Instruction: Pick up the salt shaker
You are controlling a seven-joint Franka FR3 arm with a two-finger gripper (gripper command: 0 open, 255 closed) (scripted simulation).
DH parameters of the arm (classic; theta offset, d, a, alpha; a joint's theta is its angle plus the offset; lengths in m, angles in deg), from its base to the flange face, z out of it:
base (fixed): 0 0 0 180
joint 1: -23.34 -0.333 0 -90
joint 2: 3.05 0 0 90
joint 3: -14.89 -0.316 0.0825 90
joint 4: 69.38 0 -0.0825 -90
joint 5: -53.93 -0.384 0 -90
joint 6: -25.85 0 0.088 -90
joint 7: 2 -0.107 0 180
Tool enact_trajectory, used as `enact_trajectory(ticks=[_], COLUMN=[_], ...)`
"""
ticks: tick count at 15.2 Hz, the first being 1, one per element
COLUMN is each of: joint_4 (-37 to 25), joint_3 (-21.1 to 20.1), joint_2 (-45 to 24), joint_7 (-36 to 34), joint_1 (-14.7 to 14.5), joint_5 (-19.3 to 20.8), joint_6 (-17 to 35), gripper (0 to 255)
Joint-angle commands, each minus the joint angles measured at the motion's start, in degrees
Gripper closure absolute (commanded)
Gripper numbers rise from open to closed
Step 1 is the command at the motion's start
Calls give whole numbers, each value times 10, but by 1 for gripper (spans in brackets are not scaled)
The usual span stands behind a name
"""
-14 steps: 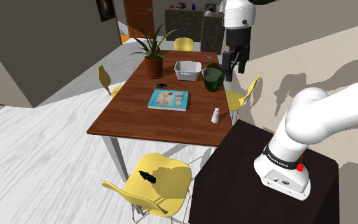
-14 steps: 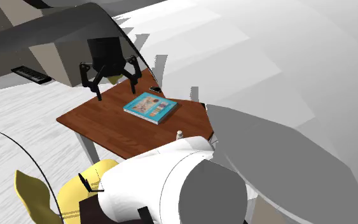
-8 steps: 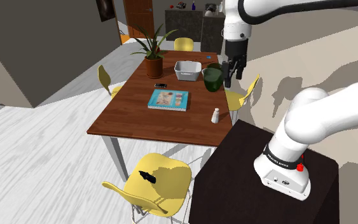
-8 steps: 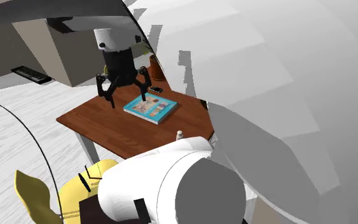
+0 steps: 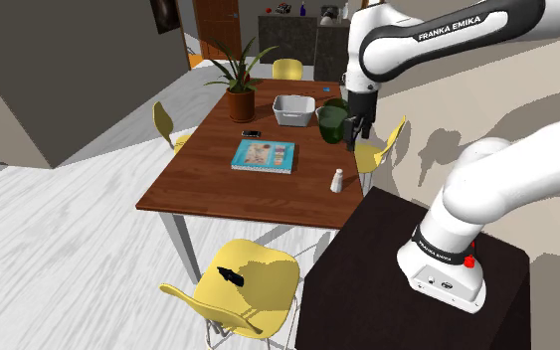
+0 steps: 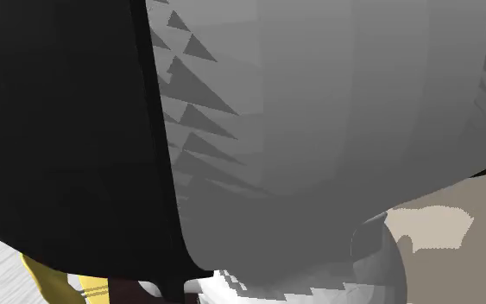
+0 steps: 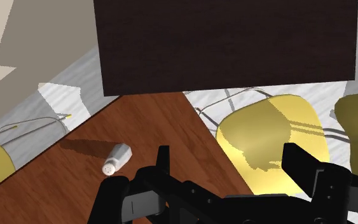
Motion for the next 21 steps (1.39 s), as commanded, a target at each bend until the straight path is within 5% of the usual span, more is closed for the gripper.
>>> enact_trajectory(ticks=[1, 13, 21], joint_4=[17, 11, -70], joint_3=[16, 111, 133], joint_2=[-23, -279, -490], joint_7=[18, 124, 253], joint_1=[9, 43, 59], joint_5=[16, 64, -27], joint_6=[48, 340, 494], gripper=[0, 0, 0])
